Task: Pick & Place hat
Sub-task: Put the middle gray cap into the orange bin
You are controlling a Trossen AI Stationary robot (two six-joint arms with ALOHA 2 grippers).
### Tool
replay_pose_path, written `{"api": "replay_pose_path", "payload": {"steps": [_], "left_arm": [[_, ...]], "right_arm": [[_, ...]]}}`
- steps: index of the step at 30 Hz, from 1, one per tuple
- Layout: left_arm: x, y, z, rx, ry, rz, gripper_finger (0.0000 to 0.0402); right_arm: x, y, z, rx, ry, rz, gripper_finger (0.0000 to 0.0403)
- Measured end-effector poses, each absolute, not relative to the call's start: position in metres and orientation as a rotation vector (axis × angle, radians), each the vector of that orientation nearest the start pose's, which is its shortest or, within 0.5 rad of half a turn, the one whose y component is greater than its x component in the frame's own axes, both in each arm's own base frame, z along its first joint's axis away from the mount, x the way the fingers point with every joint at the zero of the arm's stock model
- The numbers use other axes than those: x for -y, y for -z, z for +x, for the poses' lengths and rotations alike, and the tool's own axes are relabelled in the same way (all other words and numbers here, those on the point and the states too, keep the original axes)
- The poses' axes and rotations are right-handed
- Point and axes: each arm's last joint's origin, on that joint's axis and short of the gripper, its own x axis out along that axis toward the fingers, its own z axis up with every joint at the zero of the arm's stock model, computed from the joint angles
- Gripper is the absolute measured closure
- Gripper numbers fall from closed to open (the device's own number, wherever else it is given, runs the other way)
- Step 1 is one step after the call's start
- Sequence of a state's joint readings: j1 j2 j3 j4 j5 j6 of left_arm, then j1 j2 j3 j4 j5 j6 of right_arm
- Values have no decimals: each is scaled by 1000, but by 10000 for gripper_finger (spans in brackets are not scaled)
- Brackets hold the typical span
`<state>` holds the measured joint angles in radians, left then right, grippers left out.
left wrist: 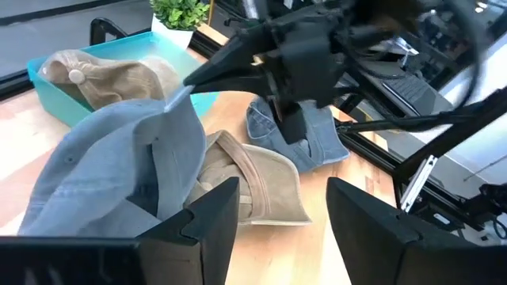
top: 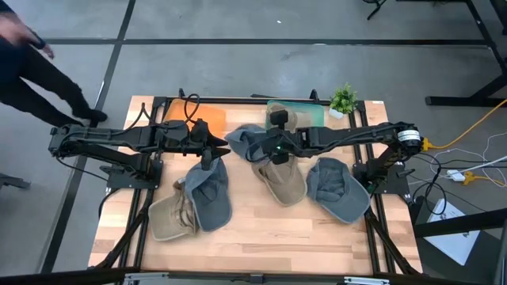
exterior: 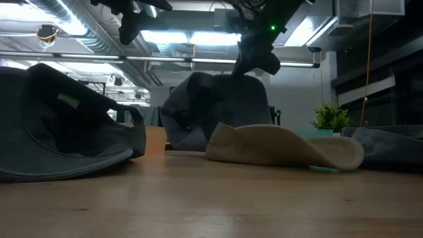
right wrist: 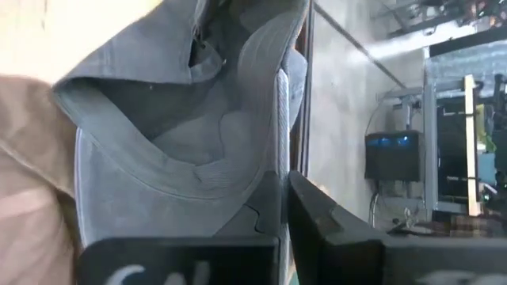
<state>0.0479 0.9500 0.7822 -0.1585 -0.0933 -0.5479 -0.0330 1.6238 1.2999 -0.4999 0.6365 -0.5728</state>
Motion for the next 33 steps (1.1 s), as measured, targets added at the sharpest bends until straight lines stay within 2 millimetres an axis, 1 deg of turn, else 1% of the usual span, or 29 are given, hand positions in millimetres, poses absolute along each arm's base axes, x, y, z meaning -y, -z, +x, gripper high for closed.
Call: {"api": "replay_pose_path", "payload": {"steps": [5, 8, 11, 14, 19, 24, 29, 33], "left_arm": [[-13, -306, 209, -276, -231, -573, 217], [-13, -306, 209, -274, -233, -590, 217], [-13, -306, 209, -270, -239, -628, 217], [-13, -306, 209, -266, -244, -661, 217], [-13, -306, 209, -261, -251, -708, 217], [-13, -306, 209, -260, -253, -721, 217], [-13, -305, 209, -259, -257, -745, 217], [-13, -305, 209, -260, -257, -742, 217]], "right_arm": [[16, -280, 348, -951, 350, -799, 394], [11, -280, 348, -968, 304, -889, 394], [10, -282, 349, -985, 316, -1008, 394], [11, -285, 351, -975, 334, -1047, 394], [8, -285, 351, -960, 338, -1025, 392], [1, -284, 351, -937, 323, -984, 392], [-7, -283, 351, -907, 279, -902, 392], [-8, -281, 350, -898, 256, -812, 392]]}}
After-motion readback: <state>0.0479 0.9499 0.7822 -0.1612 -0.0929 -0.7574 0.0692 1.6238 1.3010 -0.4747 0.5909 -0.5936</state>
